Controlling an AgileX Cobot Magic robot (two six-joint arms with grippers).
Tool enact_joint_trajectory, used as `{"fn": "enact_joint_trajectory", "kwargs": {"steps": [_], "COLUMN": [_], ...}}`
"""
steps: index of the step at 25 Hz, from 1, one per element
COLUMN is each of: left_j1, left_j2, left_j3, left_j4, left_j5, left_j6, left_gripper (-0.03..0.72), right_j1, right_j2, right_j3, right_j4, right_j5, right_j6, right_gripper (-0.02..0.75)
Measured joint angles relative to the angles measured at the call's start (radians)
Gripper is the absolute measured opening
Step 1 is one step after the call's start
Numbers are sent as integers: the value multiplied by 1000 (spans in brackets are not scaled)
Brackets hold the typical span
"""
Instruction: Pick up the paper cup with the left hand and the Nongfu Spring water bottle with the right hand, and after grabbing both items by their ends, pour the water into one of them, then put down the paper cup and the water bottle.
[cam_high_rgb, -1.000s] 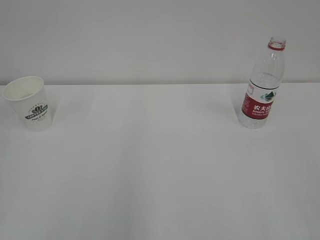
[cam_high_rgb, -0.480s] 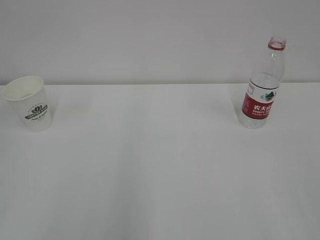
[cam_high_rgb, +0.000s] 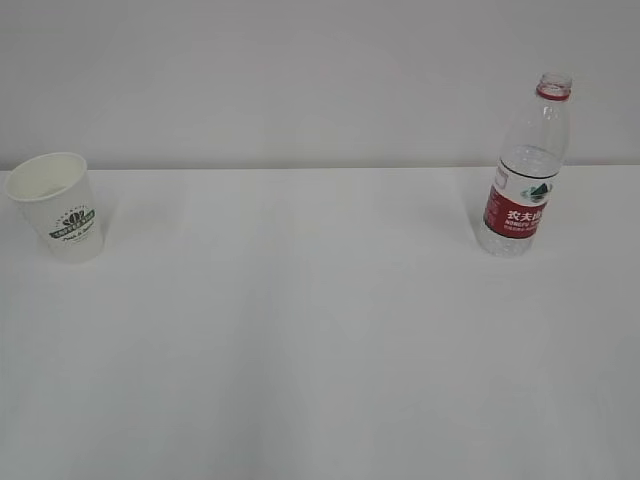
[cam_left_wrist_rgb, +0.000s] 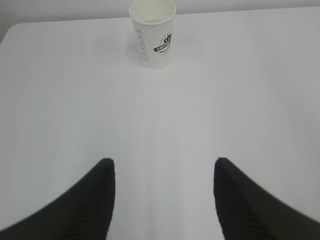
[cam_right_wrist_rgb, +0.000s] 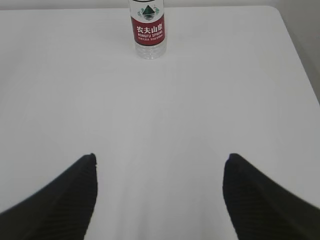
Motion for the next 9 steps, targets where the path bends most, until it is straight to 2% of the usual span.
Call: {"fn": "enact_joint_trajectory", "kwargs": {"steps": [9], "left_j1": [0], "left_j2": [0], "left_j3": [0], "left_j4": [0], "left_j5": [0], "left_j6": [0], "left_gripper": [441], "right_j1": [0], "right_j2": [0], "right_j3": [0], "right_j4": [0], "right_j5": [0], "right_j6": [0], "right_gripper": [587]}}
